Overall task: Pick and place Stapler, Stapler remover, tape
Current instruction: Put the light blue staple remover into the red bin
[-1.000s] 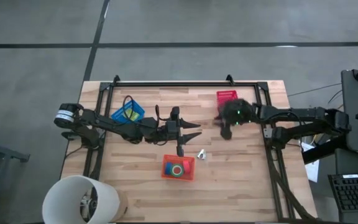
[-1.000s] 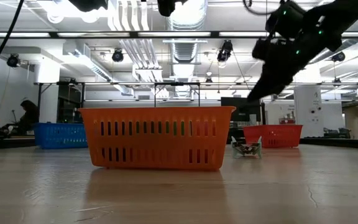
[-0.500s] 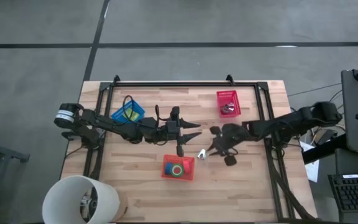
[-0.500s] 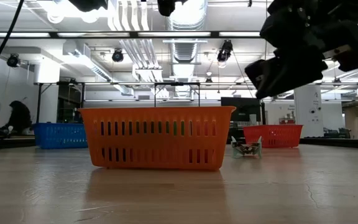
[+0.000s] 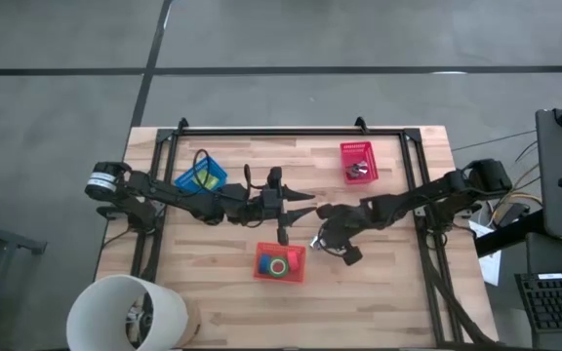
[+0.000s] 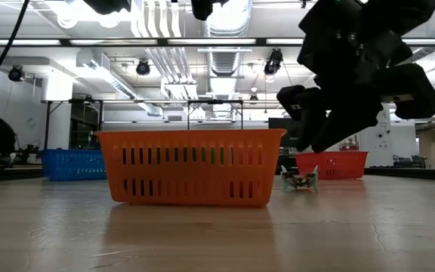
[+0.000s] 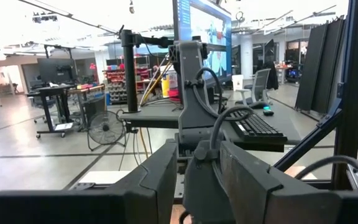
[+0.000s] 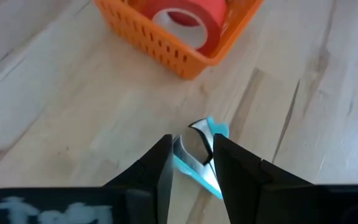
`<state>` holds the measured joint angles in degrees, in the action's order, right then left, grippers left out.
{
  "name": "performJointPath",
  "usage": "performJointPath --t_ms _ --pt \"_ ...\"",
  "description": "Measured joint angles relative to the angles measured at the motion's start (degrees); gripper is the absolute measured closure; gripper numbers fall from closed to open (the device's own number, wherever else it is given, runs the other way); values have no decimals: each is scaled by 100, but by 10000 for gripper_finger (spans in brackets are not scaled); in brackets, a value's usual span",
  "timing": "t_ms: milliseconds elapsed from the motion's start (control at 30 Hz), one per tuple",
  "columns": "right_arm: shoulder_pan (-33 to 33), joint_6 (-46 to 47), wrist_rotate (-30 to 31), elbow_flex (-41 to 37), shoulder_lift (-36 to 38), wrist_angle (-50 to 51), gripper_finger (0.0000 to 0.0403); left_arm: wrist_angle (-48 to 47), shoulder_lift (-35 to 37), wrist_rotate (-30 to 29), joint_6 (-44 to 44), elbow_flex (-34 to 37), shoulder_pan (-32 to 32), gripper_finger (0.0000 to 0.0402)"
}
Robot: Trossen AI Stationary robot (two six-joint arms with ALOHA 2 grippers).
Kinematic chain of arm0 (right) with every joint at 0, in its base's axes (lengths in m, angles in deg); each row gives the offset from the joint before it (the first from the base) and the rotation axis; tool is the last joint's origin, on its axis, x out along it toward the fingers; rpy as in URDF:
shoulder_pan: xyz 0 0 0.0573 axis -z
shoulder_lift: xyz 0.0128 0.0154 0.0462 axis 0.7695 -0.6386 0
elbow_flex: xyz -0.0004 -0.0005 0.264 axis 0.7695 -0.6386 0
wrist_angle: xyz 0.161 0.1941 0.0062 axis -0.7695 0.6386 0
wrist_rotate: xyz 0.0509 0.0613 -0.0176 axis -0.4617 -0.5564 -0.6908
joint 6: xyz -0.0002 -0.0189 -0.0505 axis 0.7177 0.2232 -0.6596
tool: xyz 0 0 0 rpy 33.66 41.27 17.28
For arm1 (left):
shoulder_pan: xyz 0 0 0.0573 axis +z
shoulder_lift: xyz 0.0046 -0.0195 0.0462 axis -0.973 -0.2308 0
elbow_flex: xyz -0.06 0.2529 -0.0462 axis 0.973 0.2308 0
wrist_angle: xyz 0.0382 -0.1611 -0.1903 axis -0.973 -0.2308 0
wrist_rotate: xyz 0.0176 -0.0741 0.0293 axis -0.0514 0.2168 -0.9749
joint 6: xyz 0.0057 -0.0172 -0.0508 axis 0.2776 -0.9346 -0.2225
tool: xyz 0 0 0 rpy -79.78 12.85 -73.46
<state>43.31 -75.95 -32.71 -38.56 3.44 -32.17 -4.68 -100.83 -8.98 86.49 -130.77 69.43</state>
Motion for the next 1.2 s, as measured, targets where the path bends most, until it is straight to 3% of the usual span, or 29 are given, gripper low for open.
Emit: performJointPath --t_ms 1200 --pt "-126 -518 117 114 -377 259 355 0 0 0 22 0 0 275"
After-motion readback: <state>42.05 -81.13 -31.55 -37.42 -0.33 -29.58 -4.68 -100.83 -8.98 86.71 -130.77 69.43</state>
